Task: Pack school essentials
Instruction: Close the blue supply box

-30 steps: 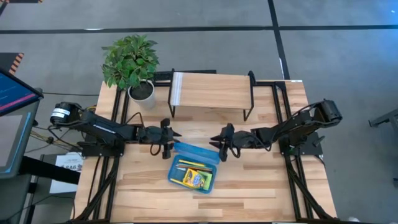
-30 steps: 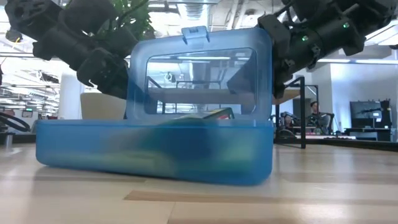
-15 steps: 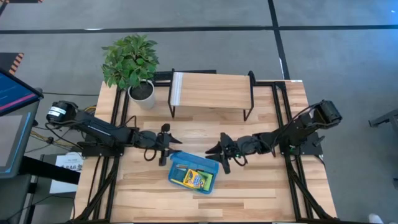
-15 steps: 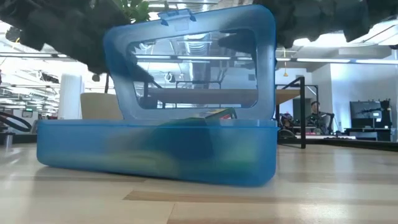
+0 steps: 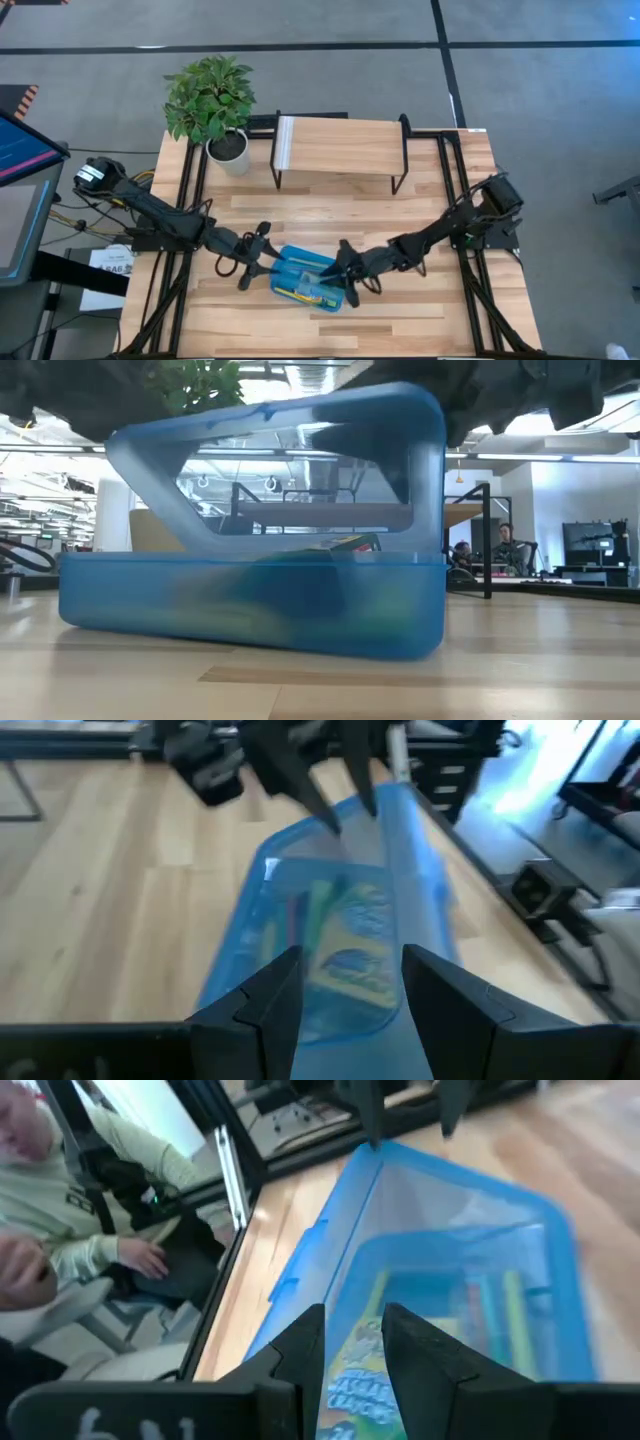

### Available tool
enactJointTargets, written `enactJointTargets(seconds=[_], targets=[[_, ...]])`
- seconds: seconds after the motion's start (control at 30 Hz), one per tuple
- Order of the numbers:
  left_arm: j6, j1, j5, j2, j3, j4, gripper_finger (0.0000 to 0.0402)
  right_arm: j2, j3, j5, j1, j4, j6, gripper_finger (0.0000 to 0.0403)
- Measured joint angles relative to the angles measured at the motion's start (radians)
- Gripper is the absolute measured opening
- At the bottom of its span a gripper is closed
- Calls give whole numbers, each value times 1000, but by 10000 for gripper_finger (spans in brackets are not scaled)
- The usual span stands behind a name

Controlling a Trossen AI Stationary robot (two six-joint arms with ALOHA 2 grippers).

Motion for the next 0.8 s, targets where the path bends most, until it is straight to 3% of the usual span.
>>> enactJointTargets(seconds=[0.2,0.43,0.8], targets=[[-40,-85,-72,37,1,20,160,115,104,-3,35,-13,-1,127],[-54,-134,-81,149,0,130,160,197,189,-47,54,-27,0,127],[-57,-139,-64,357,1,326,160,198,204,-46,62,-106,-1,127]])
